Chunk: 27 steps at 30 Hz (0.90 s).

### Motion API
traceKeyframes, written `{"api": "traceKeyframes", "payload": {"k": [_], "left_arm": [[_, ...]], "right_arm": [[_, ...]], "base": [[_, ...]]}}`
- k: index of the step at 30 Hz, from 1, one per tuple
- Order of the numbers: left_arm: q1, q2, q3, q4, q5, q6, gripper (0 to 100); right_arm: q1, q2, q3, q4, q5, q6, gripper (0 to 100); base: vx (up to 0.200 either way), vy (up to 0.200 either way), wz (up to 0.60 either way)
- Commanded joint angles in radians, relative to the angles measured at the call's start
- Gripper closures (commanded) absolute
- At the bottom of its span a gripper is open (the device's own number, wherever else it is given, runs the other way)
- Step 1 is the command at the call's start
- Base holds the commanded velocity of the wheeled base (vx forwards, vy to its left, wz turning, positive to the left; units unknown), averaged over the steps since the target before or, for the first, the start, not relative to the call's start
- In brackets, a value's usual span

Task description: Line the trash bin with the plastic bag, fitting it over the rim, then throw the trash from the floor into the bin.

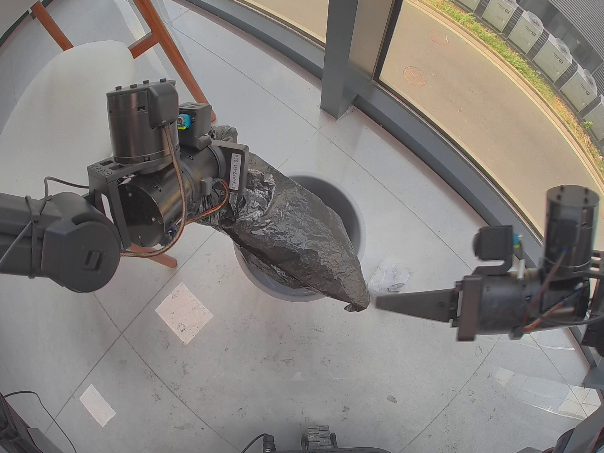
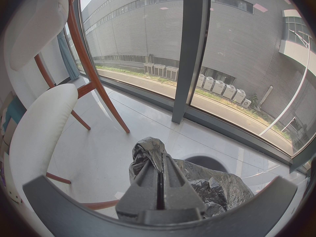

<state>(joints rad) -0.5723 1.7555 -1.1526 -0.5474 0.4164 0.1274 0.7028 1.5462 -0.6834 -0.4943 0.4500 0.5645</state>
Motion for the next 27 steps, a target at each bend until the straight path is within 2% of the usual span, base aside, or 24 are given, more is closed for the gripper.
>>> {"api": "traceKeyframes", "payload": {"k": [1, 9, 16, 25, 27], "left_arm": [[0.002, 0.004, 0.016, -0.019, 0.004, 0.001, 100], [0.002, 0.002, 0.017, -0.02, 0.004, 0.001, 100], [0.002, -0.001, 0.02, -0.019, 0.007, 0.003, 100], [0.006, 0.004, 0.025, -0.023, 0.005, 0.011, 100], [0.009, 0.005, 0.022, -0.039, 0.005, 0.017, 100]], "right_arm": [[0.043, 0.193, -0.041, -0.023, 0.007, -0.005, 100], [0.024, 0.33, -0.179, -0.106, 0.003, 0.003, 100], [0.038, 0.488, -0.395, -0.109, -0.109, -0.017, 100], [0.032, 0.655, -0.581, -0.11, -0.113, -0.212, 100], [0.037, 0.687, -0.624, -0.11, -0.113, -0.227, 100]], "base": [[0.0, 0.0, 0.0], [0.0, 0.0, 0.0], [0.0, 0.0, 0.0], [0.0, 0.0, 0.0], [0.0, 0.0, 0.0]]}}
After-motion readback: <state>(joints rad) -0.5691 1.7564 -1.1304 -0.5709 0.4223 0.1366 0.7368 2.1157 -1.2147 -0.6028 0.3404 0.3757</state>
